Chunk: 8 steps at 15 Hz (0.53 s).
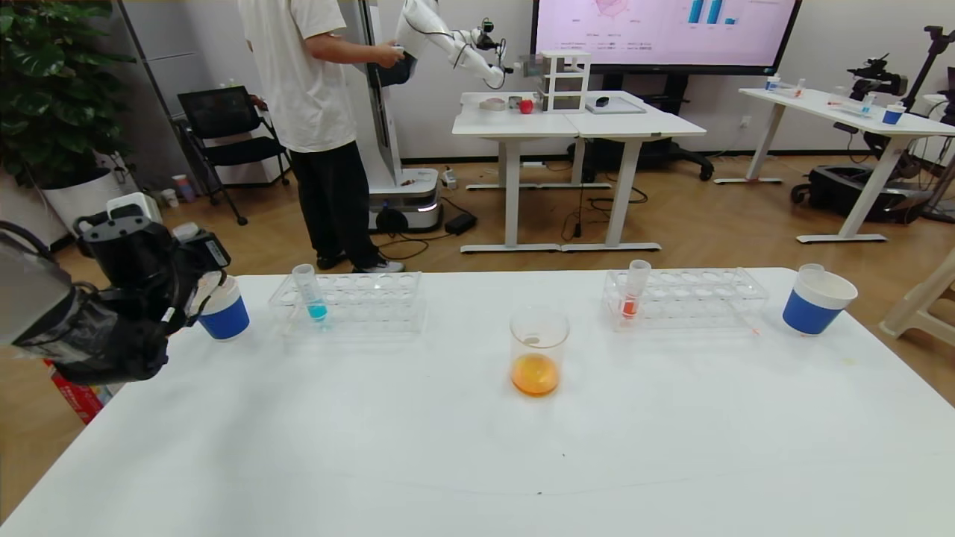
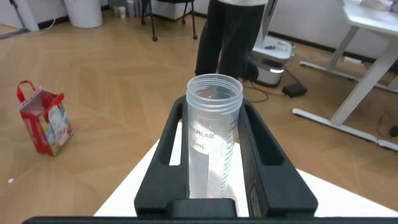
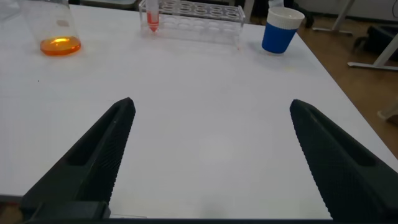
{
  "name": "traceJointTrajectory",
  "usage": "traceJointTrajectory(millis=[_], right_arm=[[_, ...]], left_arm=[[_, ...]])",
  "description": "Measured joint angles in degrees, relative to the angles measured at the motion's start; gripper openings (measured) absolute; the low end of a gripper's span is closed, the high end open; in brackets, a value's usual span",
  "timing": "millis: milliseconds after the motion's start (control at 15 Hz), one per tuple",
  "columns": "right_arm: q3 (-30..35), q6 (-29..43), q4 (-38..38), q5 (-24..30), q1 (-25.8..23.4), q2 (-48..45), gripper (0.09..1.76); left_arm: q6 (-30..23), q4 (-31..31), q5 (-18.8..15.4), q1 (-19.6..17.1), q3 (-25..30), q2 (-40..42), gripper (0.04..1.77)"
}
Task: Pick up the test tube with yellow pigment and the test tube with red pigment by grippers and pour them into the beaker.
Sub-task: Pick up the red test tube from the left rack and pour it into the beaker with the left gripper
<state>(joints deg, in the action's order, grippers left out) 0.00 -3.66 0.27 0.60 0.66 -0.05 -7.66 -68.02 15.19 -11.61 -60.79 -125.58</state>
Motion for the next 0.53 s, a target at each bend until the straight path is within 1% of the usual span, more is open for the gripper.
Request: traceJointTrajectory(millis=[133, 333, 533], right_arm=[[0.00, 0.02, -0.02, 0.00, 0.02, 0.00, 1.74], [0.00, 0.02, 0.00, 0.00, 0.02, 0.00, 1.74], [0.00, 0.00, 0.00, 0.00, 0.00, 0.00, 1.74]], left_arm=[[-0.05, -0.33, 0.00, -0.33, 0.93, -1.40, 0.49], [-0.09, -2.56, 0.00, -0.68, 1.89, -3.10, 0.49], [-0.22, -2.73, -0.15, -0.84, 2.50, -3.97, 0.49]])
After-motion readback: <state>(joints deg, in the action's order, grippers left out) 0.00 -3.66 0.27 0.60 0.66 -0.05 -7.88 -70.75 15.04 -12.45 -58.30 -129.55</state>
